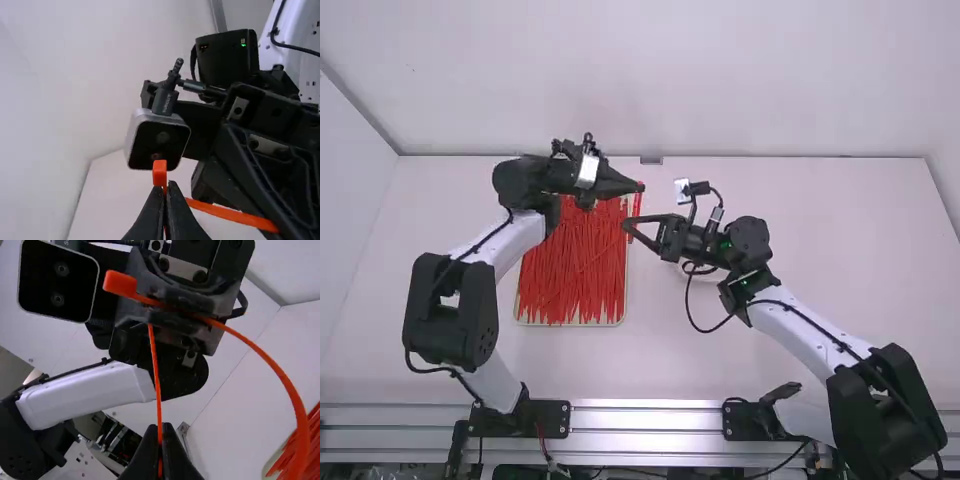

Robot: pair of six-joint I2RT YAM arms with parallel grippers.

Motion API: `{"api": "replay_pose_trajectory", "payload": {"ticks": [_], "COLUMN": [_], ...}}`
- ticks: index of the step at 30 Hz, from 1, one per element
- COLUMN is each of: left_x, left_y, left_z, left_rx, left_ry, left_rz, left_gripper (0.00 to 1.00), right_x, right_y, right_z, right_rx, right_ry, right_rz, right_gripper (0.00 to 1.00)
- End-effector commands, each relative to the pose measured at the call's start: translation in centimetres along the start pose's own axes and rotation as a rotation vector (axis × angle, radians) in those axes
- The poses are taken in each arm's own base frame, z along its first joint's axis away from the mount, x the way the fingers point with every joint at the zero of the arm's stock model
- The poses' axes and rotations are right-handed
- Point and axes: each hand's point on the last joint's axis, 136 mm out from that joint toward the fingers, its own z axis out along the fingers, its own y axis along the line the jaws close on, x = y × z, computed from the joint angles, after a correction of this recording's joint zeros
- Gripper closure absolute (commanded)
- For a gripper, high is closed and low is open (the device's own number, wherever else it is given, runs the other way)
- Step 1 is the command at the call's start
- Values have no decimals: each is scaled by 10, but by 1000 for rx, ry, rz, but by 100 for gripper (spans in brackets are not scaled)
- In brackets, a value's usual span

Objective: Fasten the cable tie

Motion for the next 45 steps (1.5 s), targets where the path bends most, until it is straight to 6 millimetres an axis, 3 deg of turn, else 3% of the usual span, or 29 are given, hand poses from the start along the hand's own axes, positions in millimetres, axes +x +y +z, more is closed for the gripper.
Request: {"api": "replay_pose_trajectory", "payload": {"ticks": [1,26,45], "left_x": [2,8,8], "left_y": [-5,3,-4], "left_z": [-4,-13,-4], "left_rx": [8,-34,0], "left_ry": [13,14,9], "left_rz": [2,-12,-13], "left_gripper": [99,99,99], "right_x": [-14,0,-10], "right_y": [6,19,16], "right_z": [1,7,7], "right_rx": [-6,-56,-37], "right_ry": [-37,16,-36], "right_rz": [-23,-14,-20], "right_gripper": [100,100,100]}}
